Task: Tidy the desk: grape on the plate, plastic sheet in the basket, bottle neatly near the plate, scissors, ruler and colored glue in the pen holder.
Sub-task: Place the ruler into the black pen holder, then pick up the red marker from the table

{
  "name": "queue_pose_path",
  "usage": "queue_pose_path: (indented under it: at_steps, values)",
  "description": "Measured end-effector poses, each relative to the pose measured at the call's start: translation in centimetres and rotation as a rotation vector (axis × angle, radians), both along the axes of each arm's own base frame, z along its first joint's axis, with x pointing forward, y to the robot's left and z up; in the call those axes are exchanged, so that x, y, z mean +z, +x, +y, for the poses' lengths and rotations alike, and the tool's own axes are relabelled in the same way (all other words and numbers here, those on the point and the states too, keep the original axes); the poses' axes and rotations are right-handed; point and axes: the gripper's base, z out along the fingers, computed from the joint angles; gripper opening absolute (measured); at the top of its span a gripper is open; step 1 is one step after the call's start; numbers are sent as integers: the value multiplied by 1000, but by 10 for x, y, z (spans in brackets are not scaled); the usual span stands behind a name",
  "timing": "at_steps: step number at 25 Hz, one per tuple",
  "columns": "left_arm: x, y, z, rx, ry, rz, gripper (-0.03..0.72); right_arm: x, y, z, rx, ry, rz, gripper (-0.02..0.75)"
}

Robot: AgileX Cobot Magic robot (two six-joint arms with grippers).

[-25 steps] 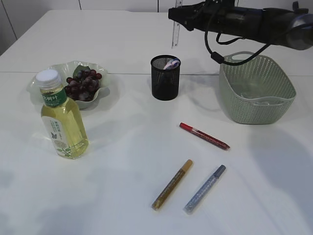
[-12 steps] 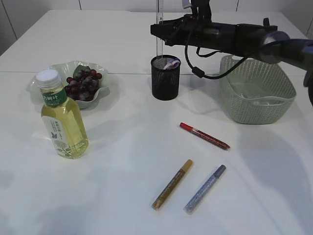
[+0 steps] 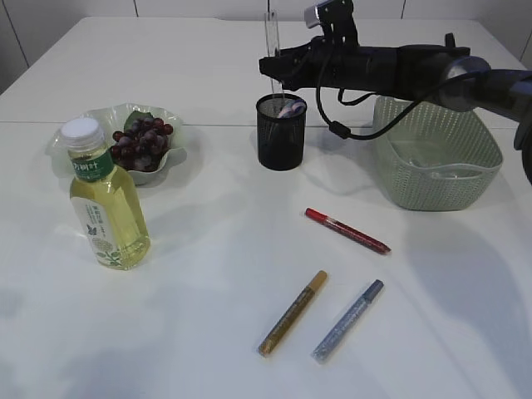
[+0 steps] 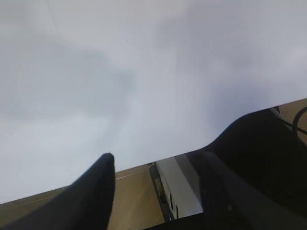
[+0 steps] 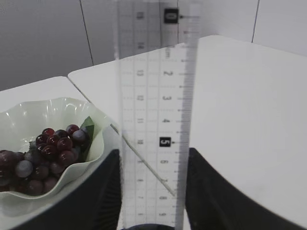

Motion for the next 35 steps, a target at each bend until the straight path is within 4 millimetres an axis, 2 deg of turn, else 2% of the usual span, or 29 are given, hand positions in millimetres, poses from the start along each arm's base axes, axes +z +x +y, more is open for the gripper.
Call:
queue_pose_path:
  at_steps: [4, 8, 10, 14, 19, 23, 26, 30, 35]
  values:
    - [0, 1, 0, 1, -1, -6, 415, 0, 0, 0, 2, 8, 11, 440]
    - [0, 1, 0, 2, -3, -14, 415, 3, -1, -1, -2, 31, 38, 461]
    - [0, 1, 0, 2, -3, -14, 415, 14, -2, -4, -17, 31, 62, 461]
    - [0, 1, 0, 2, -4, -16, 415, 57, -14, -11, -48, -84, 134, 462]
    - [0, 1, 0, 2, -4, -16, 415, 122, -49, -22, -178, -218, 361, 459]
    - [0, 1, 0, 2, -4, -16, 415, 161, -79, -22, -301, -367, 405, 449]
    - [0, 2, 0, 2, -4, -18, 415, 178, -101, -16, -326, -465, 432, 447]
    - [0, 1, 0, 2, -4, -16, 415, 171, -121, -11, -323, -577, 531, 445]
    - [0, 1, 0, 2, -4, -16, 415, 128, -136, -3, -252, -709, 719, 441]
